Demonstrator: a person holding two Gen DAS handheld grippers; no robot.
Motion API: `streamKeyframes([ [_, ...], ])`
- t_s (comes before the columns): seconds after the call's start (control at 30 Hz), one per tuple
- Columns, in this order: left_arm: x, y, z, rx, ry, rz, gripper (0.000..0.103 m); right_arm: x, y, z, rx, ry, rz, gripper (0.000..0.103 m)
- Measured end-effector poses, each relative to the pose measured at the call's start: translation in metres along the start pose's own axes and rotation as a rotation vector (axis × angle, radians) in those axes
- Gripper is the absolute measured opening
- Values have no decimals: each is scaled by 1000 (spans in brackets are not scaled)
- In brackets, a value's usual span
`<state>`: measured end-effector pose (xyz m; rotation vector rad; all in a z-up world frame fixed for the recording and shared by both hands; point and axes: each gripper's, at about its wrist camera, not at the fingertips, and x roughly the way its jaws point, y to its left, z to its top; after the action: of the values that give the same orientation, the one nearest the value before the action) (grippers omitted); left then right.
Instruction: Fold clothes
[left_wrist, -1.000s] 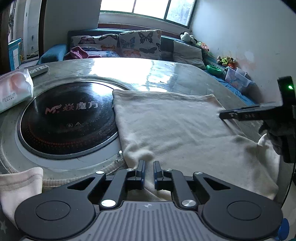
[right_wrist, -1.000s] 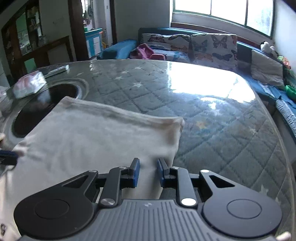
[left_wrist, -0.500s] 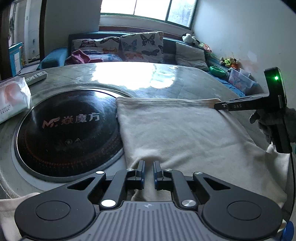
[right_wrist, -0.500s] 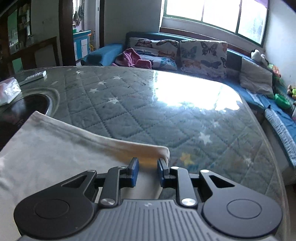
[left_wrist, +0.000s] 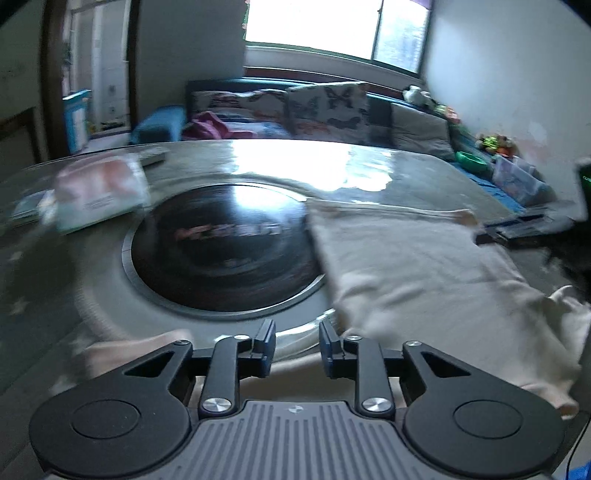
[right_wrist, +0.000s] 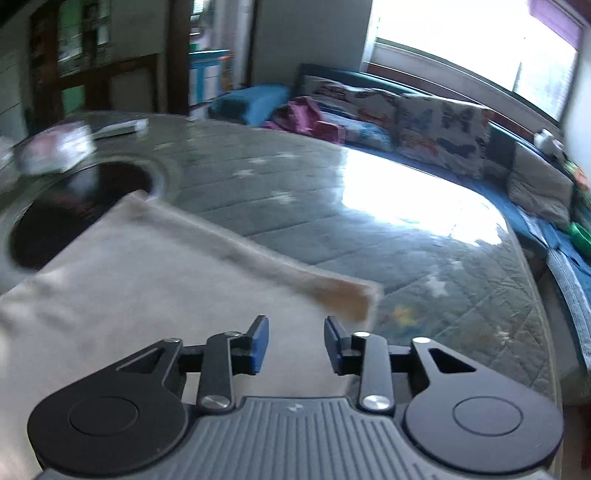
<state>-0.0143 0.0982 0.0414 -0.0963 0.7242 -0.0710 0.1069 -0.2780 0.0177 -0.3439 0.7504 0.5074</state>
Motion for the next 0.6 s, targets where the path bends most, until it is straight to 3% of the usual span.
streamKeyframes([
  [0.07,-10,6,-5,-11,-11,29,31,-14,17,-6,-41,-4,39,33],
  [0.2,-29,12,-16,5,-45,106,47,-41,58,-22,-114,-11,144,38],
  [0.37,-30,15,-20,3,-33,167,48,-64,108,-37,-187,-18,284,44],
  [0.53,-15,17,-21,24,-15,220,47,-68,140,-48,-262,-16,334,46],
  [0.57,-12,19,-22,23,-8,228,45,-68,144,-49,-270,-14,338,46],
  [0.6,-10,21,-22,21,-1,236,34,-68,145,-50,-273,-11,338,46],
])
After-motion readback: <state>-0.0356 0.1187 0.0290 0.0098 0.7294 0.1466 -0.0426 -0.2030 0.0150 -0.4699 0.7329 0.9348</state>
